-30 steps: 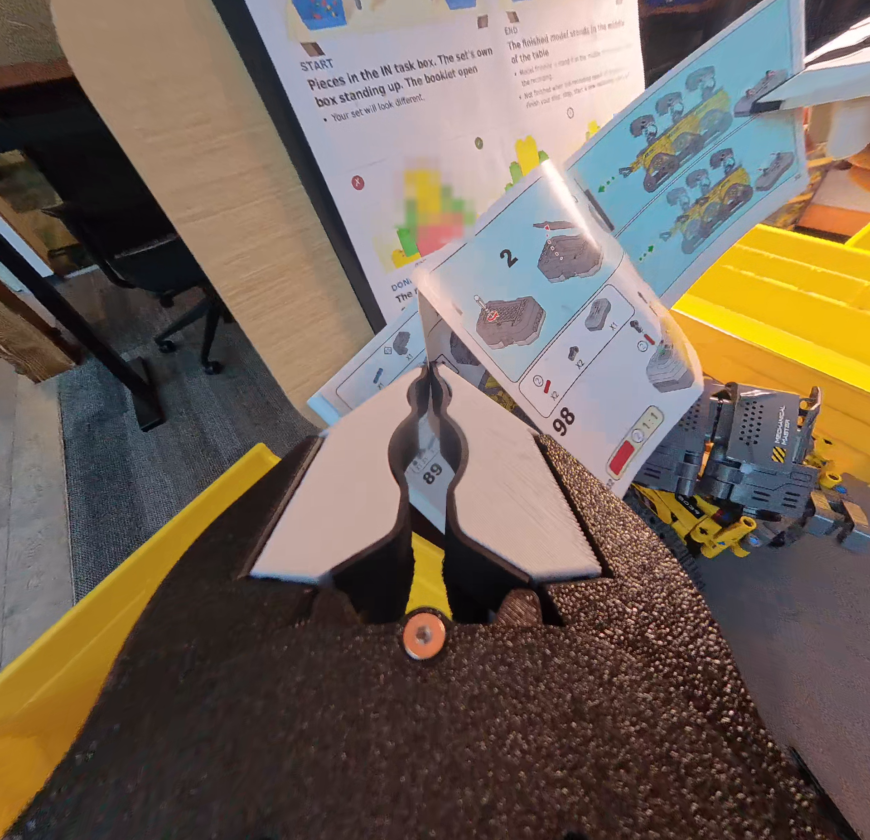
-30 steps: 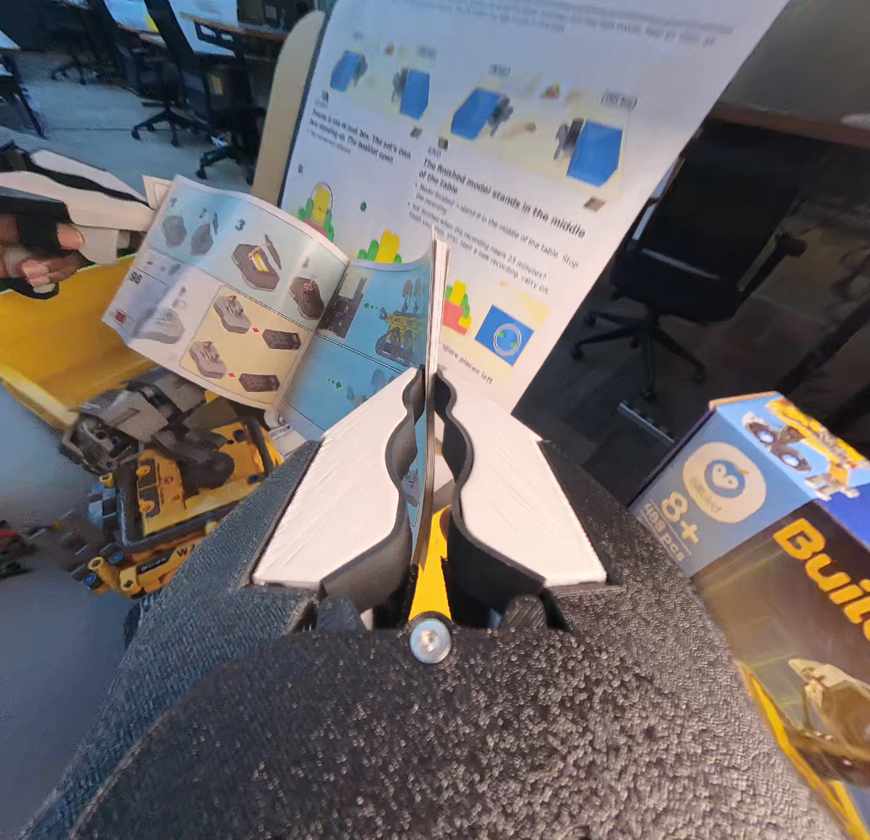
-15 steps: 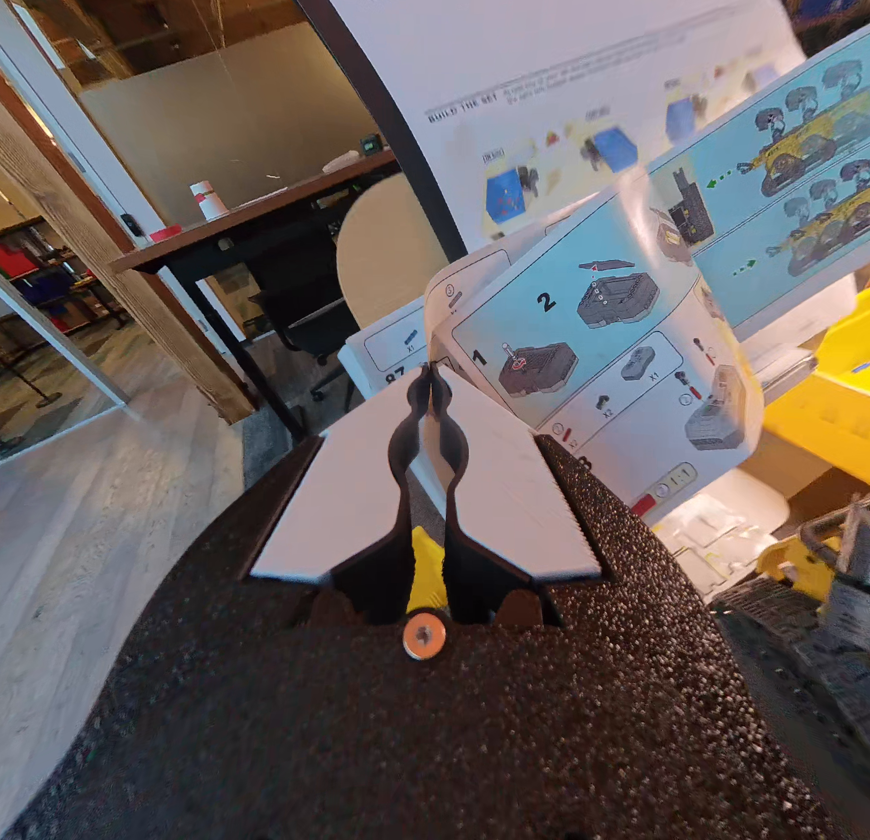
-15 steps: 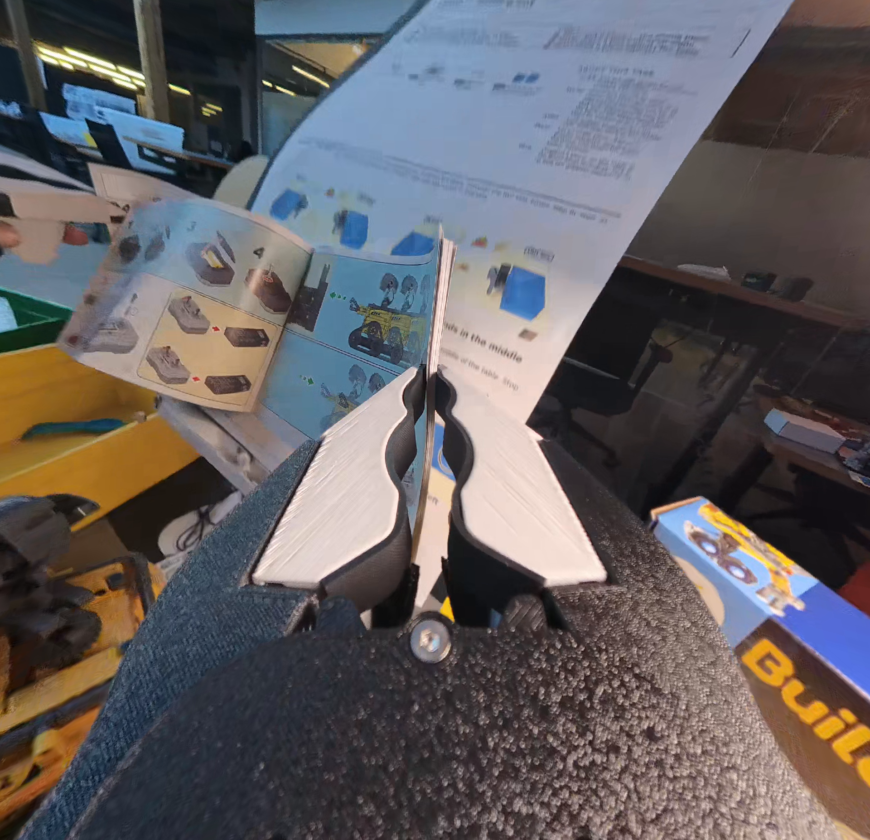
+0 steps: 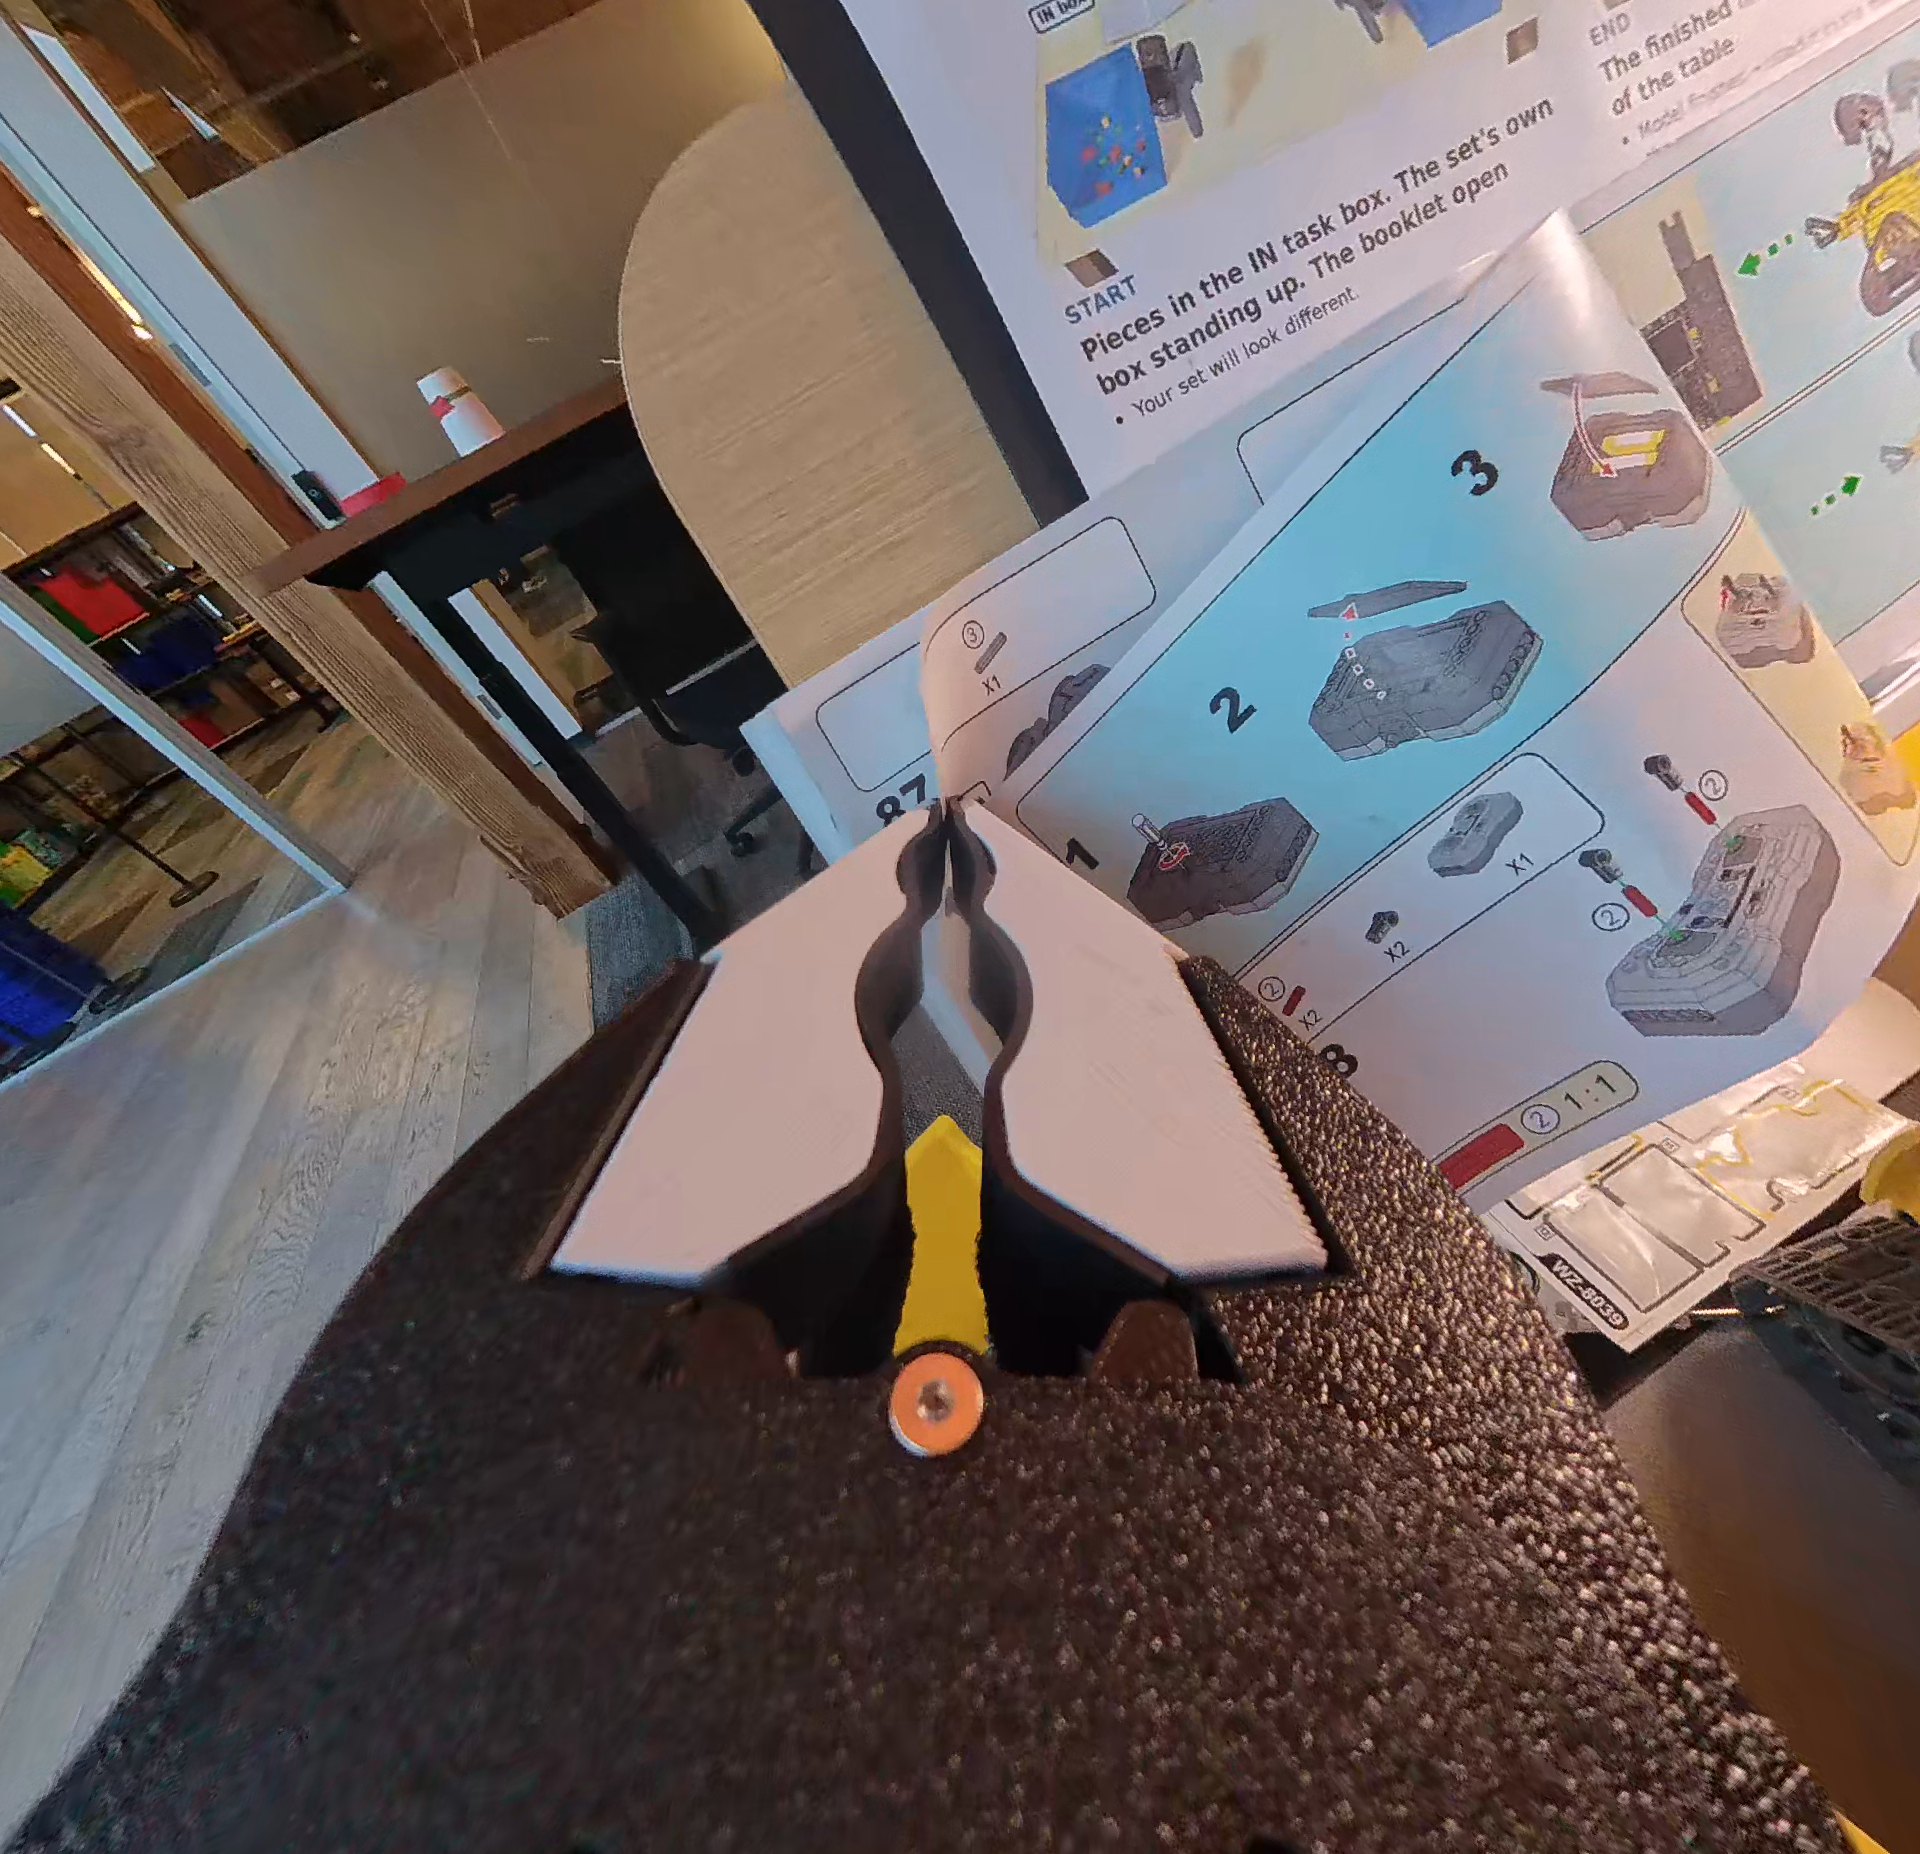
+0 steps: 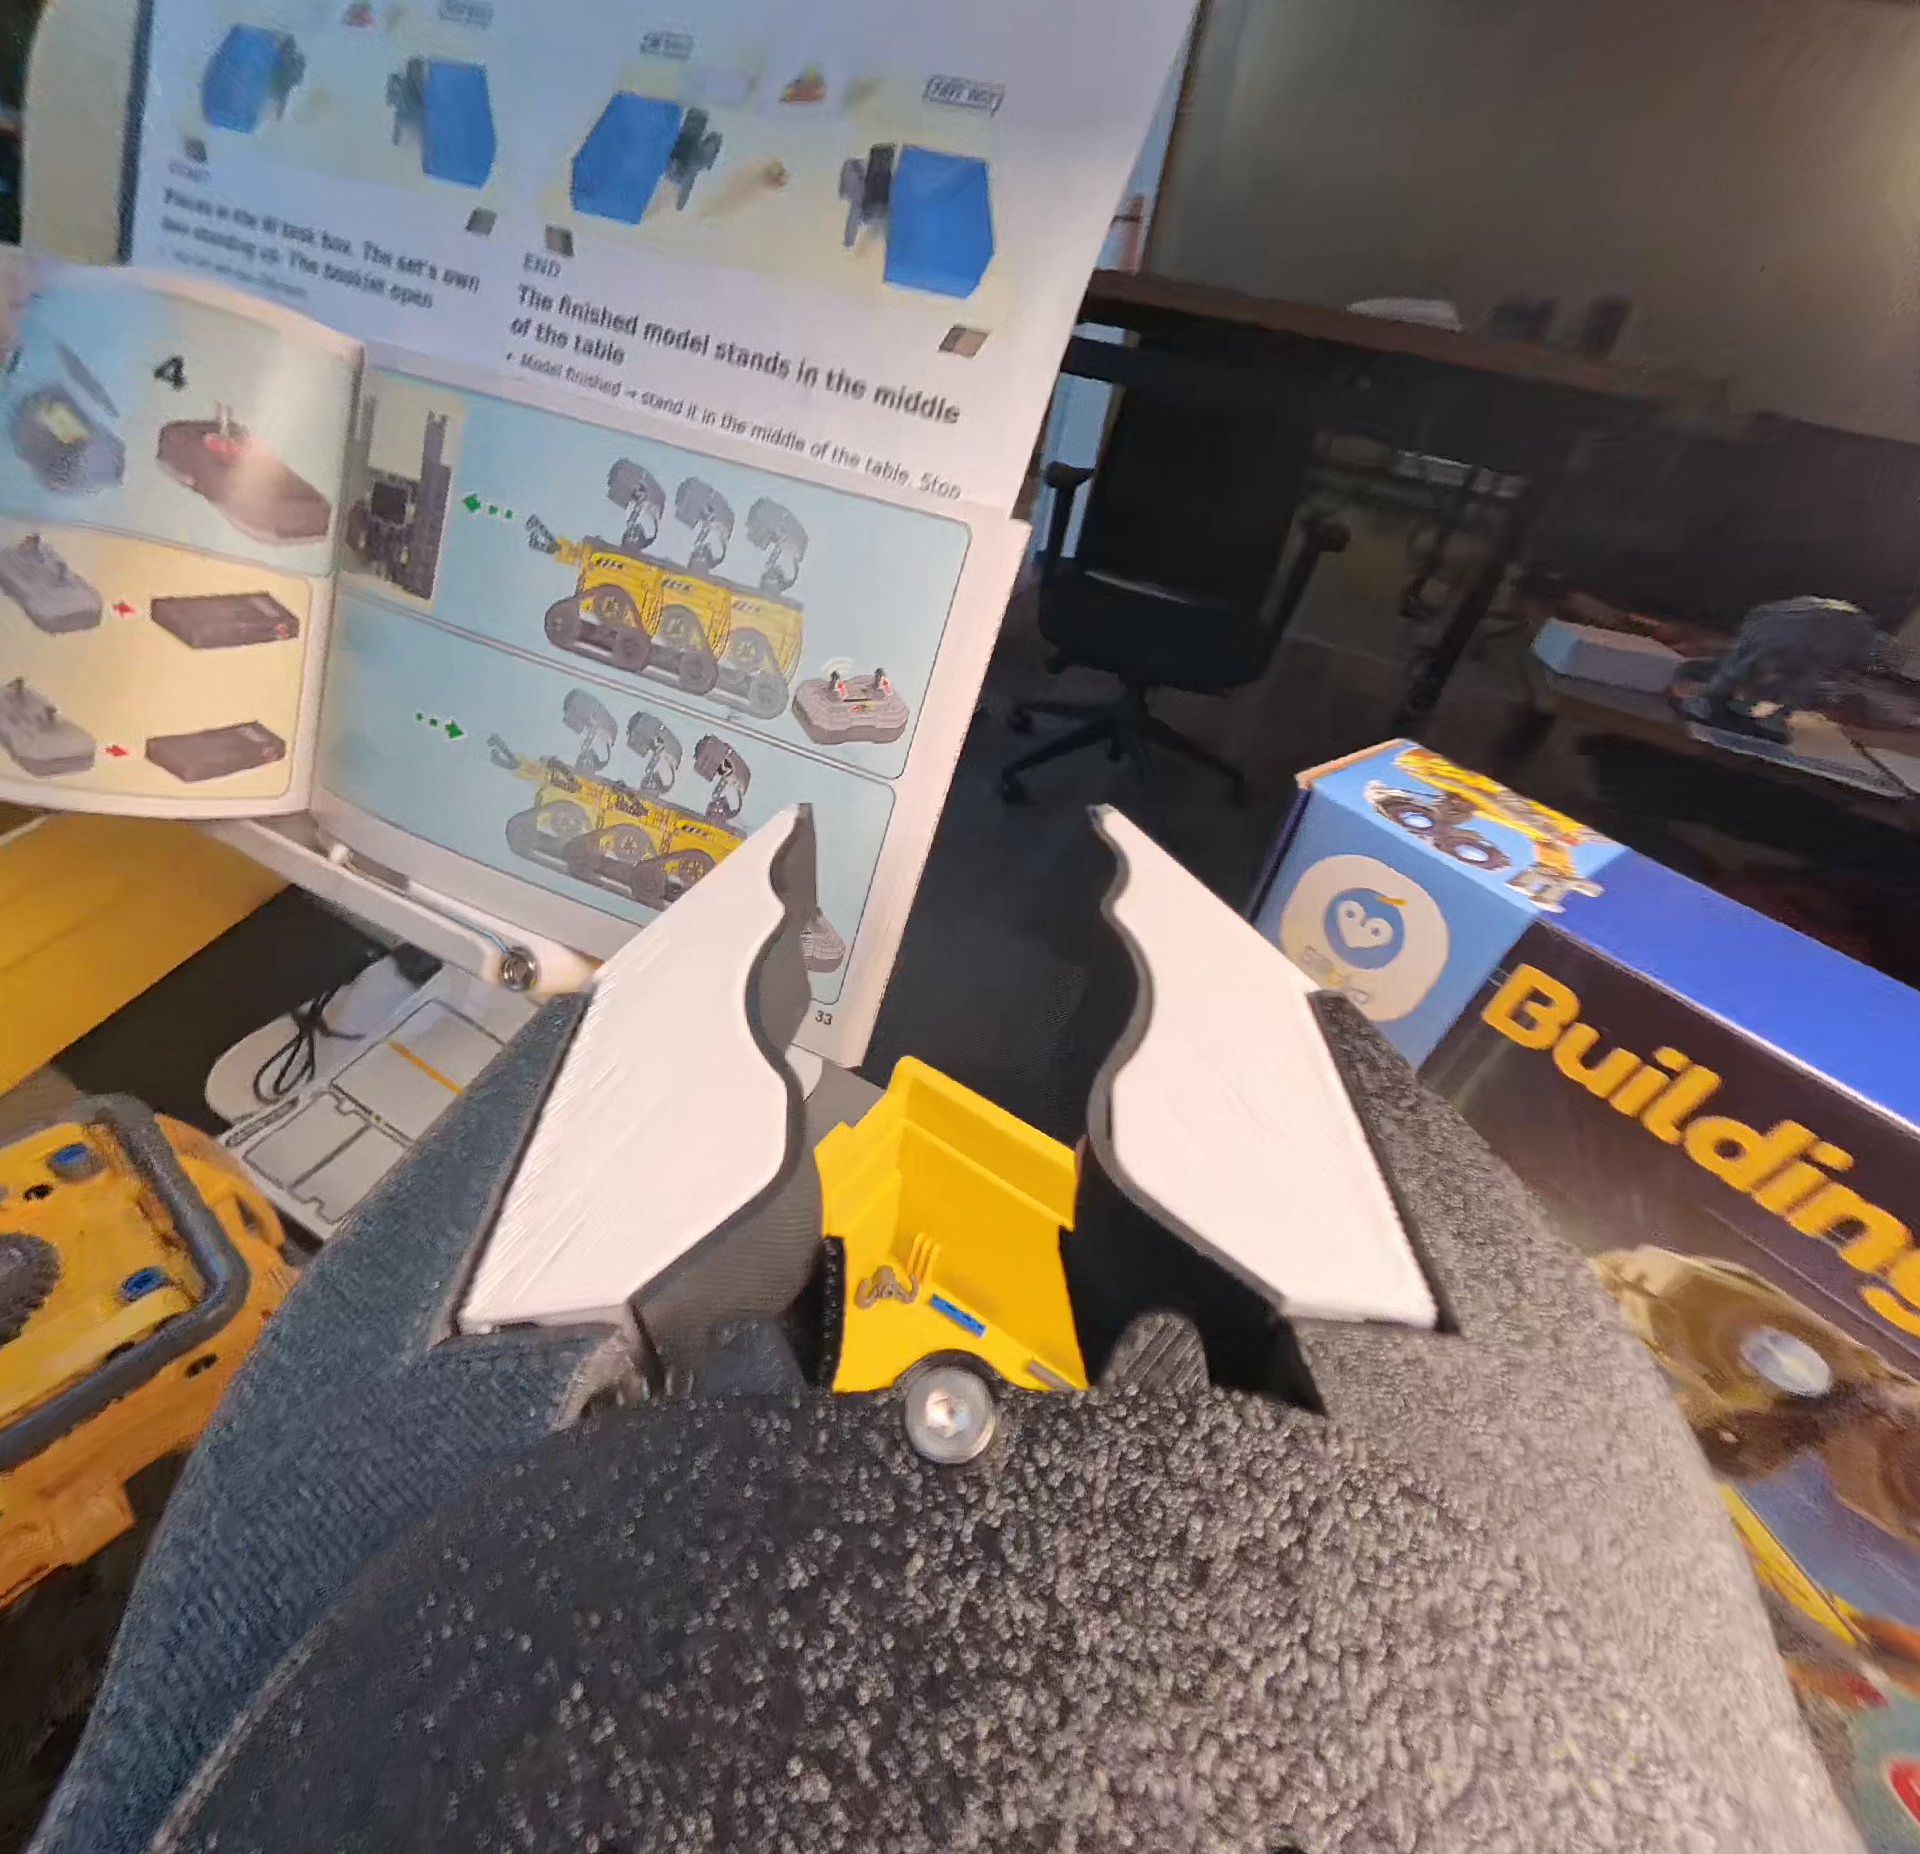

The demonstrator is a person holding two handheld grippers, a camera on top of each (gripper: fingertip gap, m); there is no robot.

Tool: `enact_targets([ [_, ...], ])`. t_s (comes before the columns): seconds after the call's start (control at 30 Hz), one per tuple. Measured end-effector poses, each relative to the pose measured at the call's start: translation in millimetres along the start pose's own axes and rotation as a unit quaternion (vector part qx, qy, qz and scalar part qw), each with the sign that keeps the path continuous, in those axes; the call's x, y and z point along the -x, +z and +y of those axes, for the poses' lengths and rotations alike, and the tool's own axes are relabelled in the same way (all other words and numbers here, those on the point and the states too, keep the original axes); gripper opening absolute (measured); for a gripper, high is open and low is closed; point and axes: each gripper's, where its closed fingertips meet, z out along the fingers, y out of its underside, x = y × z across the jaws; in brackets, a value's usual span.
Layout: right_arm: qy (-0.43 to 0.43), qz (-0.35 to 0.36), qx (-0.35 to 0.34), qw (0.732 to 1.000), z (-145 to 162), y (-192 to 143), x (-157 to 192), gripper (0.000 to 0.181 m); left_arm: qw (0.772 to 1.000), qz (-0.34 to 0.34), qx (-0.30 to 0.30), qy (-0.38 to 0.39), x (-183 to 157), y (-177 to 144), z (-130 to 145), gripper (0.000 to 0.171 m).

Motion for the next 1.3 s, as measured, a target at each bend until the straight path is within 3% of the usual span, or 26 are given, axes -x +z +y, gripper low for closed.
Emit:
enact_targets([
  [0.1,-0.042,0.025,-0.044,0.998,-26,-26,25,0.064,1.0,0.003,-0.005,0.003,-1,0,-1,0.0],
  [0.2,-0.12,-0.048,-0.034,0.991,-34,-26,104,0.07,1.0,0.005,-0.008,-0.004,-2,-1,-3,0.0],
  [0.33,-0.243,-0.095,0.032,0.965,-19,19,185,0.094,1.0,0.002,-0.005,-0.024,-3,-2,0,0.0],
  [0.4,-0.286,-0.085,0.064,0.952,-11,47,203,0.109,0.999,0.001,-0.005,-0.035,-5,-3,1,0.0],
  [0.47,-0.317,-0.06,0.06,0.945,-15,62,208,0.109,0.999,0.01,0.001,-0.049,-9,-3,4,0.0],
  [0.6,-0.311,0.007,0.024,0.95,-29,56,185,0.09,0.999,0.02,0.012,-0.035,-15,-6,12,0.0],
  [0.9,-0.108,0.073,-0.009,0.991,-23,2,88,0.074,1.0,0.012,0.013,-0.024,-11,-3,11,0.0],
  [1.03,-0.093,0.05,0.01,0.994,1,-3,65,0.012,1.0,0.002,0.02,-0.007,-8,0,9,0.0],
  [1.13,-0.079,0.029,0.029,0.996,12,-1,56,0.003,1.0,-0.003,0.022,-0.003,-6,1,8,0.0],
  [1.3,-0.081,0.048,0.052,0.994,20,3,35,0.007,1.0,-0.005,0.029,0.006,-5,0,9,0.0],
])
